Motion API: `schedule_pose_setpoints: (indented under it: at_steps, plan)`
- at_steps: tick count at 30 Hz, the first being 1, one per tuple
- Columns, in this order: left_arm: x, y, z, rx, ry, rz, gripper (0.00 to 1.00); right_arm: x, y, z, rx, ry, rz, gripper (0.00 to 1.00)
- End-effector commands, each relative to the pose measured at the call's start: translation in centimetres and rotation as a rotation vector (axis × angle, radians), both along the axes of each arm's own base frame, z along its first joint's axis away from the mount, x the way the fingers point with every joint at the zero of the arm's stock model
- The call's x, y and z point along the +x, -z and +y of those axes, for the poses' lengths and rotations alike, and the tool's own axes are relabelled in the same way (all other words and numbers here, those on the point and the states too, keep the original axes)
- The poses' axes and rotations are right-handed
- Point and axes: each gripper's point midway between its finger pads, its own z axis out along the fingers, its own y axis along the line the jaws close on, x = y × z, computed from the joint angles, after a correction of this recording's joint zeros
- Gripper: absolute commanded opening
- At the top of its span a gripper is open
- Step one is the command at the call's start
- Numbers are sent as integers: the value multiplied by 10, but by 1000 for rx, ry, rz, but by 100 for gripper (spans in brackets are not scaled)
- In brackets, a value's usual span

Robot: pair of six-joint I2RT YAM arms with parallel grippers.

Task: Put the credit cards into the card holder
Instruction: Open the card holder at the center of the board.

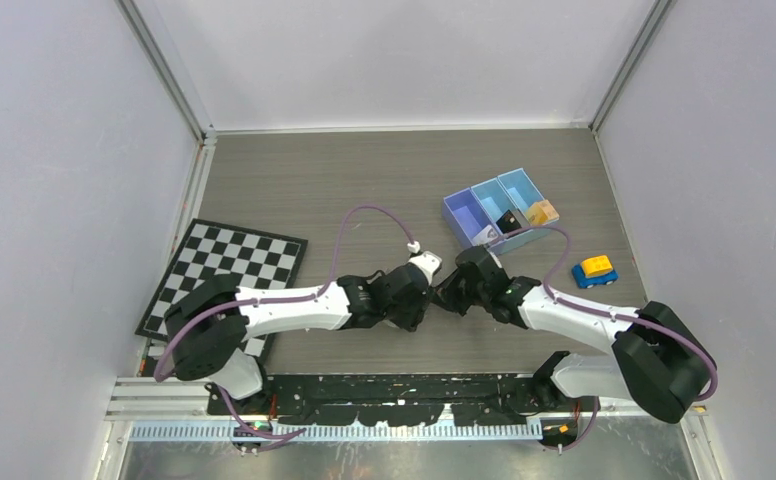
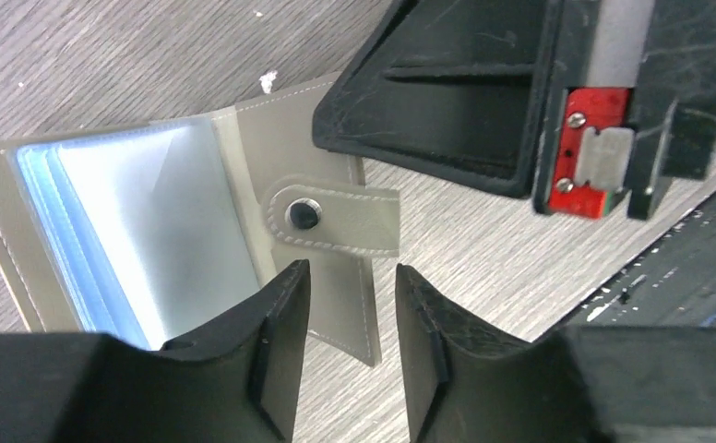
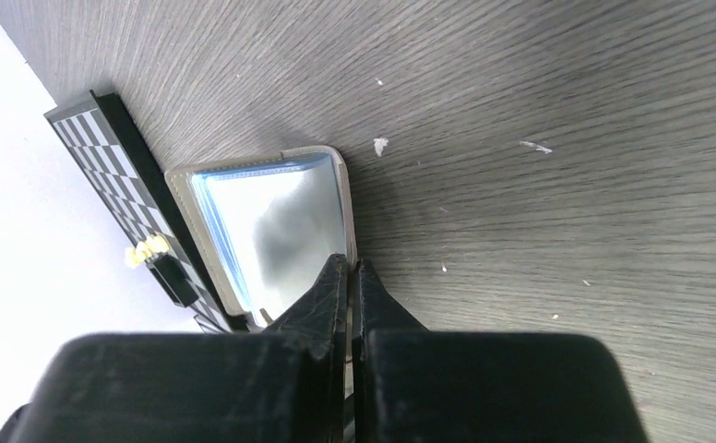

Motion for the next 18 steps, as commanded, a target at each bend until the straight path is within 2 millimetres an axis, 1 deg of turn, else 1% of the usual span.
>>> schedule_pose_setpoints:
  at_steps: [1,3,6,8,13,16,18]
  plan:
    - [-1,-39,-10,-160,45,5,49,6,-3,-8,-30,38,-43,0]
    - [2,-48,-7,-186,48,19,55,6,-1,-10,-41,38,-45,0]
    - [6,-56,2,-216,46,73,60,5,2,-14,-64,36,-43,1]
    - [17,-59,13,-226,12,94,61,5,4,-15,-70,35,-43,0]
    - [33,-66,34,-260,-44,127,62,5,6,-18,-92,31,-49,0]
    - [42,-65,48,-255,-86,129,63,5,8,-19,-100,31,-46,1]
    - [47,-61,56,-252,-110,147,61,4,8,-18,-99,28,-46,0]
